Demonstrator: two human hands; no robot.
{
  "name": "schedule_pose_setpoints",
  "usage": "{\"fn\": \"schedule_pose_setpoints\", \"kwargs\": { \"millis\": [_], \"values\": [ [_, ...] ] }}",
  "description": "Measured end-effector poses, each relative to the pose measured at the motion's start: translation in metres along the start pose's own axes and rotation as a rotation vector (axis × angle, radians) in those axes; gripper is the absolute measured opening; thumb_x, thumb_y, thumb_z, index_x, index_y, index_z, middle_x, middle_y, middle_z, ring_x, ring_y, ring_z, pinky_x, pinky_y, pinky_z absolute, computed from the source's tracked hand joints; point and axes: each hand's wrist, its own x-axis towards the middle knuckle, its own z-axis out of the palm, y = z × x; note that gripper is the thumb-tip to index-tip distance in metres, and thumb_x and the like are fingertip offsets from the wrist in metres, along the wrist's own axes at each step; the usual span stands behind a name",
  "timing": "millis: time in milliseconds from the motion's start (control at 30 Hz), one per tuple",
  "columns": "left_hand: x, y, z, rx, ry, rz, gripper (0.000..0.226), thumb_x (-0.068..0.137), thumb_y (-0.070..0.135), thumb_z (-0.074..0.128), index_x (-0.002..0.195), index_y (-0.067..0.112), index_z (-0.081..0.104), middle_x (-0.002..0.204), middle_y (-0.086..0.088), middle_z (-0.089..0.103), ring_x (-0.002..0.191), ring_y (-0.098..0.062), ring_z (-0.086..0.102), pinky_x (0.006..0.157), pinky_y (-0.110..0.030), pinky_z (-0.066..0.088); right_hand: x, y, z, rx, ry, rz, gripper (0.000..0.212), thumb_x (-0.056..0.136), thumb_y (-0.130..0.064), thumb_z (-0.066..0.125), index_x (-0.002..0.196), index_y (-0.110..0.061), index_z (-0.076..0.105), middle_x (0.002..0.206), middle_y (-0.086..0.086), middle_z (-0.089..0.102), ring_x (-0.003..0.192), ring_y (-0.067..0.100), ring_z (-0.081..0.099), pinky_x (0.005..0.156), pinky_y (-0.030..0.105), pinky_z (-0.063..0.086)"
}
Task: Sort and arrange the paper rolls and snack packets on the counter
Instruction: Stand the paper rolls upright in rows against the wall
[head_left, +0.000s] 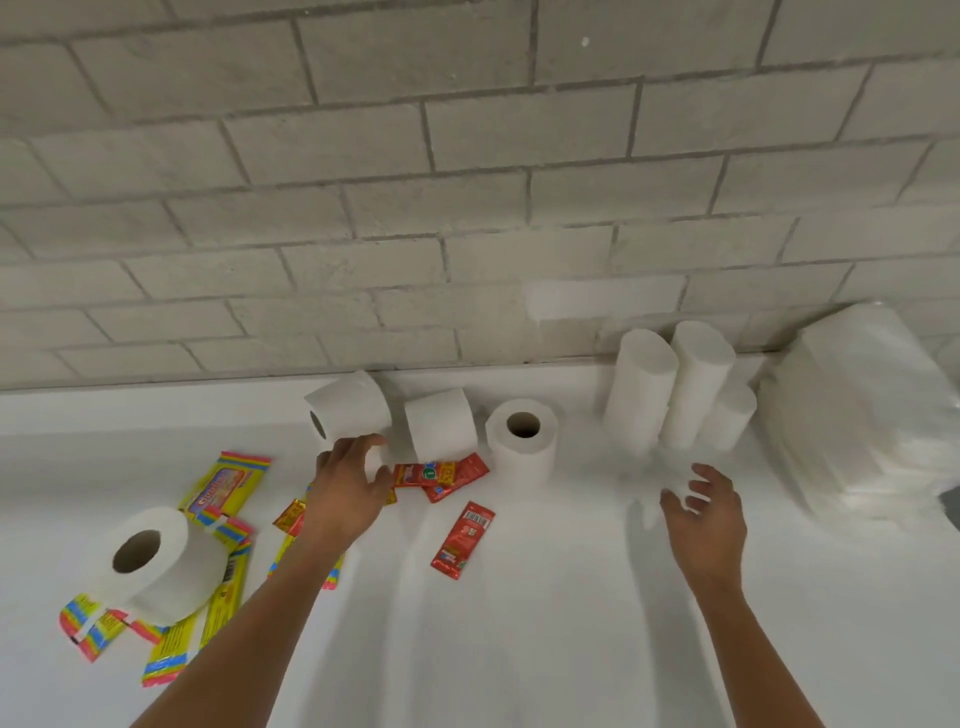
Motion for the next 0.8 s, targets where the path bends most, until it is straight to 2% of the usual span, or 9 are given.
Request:
{"fn": "schedule_pose_setpoints", "kwargs": {
  "millis": [100, 333, 500, 667, 800],
  "values": [
    [0.009, -0.012, -0.002, 0.109, -0.03, 0.043, 0.048, 0.087, 0.029, 0.06, 0.135, 0.027, 0.054, 0.138, -0.002, 0.052, 0.122, -0.032, 0.046, 0.093, -0.043, 0.047, -0.019, -0.01, 0.011, 0.006, -0.018, -0.033, 0.046, 0.088, -0.012, 0.071, 0.129, -0.02, 0.053, 0.118, 0.005, 0.058, 0.1, 0.023, 0.061, 0.085, 0.031, 0.048],
    [0.026, -0.034, 0.0, 0.316, -0.141, 0.041, 0.071, 0.081, 0.032, 0.062, 0.148, 0.028, 0.038, 0.154, 0.004, 0.035, 0.138, -0.029, 0.032, 0.1, -0.043, 0.043, -0.053, -0.031, 0.022, 0.007, -0.045, -0.082, 0.045, 0.087, -0.013, 0.073, 0.127, -0.024, 0.055, 0.116, -0.001, 0.057, 0.099, 0.018, 0.061, 0.077, 0.02, 0.045],
    [0.036, -0.045, 0.005, 0.426, -0.129, 0.089, 0.078, 0.077, 0.031, 0.065, 0.149, 0.026, 0.035, 0.147, -0.001, 0.04, 0.132, -0.031, 0.037, 0.092, -0.041, 0.047, -0.075, -0.041, 0.026, -0.012, -0.04, -0.096, 0.044, 0.088, -0.015, 0.073, 0.126, -0.027, 0.055, 0.117, -0.002, 0.058, 0.1, 0.015, 0.062, 0.076, 0.018, 0.046],
    [0.043, -0.048, 0.007, 0.572, -0.056, 0.16, 0.063, 0.08, 0.025, 0.067, 0.14, 0.022, 0.049, 0.129, -0.005, 0.055, 0.113, -0.032, 0.052, 0.081, -0.041, 0.045, -0.094, -0.05, 0.03, -0.025, -0.029, -0.122, 0.043, 0.088, -0.015, 0.072, 0.125, -0.028, 0.054, 0.114, -0.005, 0.058, 0.099, 0.009, 0.062, 0.074, 0.014, 0.044],
    [0.048, -0.055, 0.002, 0.676, -0.046, 0.231, 0.055, 0.082, 0.02, 0.064, 0.136, 0.022, 0.053, 0.12, -0.001, 0.059, 0.104, -0.029, 0.057, 0.082, -0.041, 0.042, -0.105, -0.054, 0.033, -0.035, -0.026, -0.133, 0.042, 0.089, -0.016, 0.072, 0.125, -0.029, 0.054, 0.113, -0.007, 0.059, 0.098, 0.008, 0.062, 0.073, 0.013, 0.045]
  ]
}}
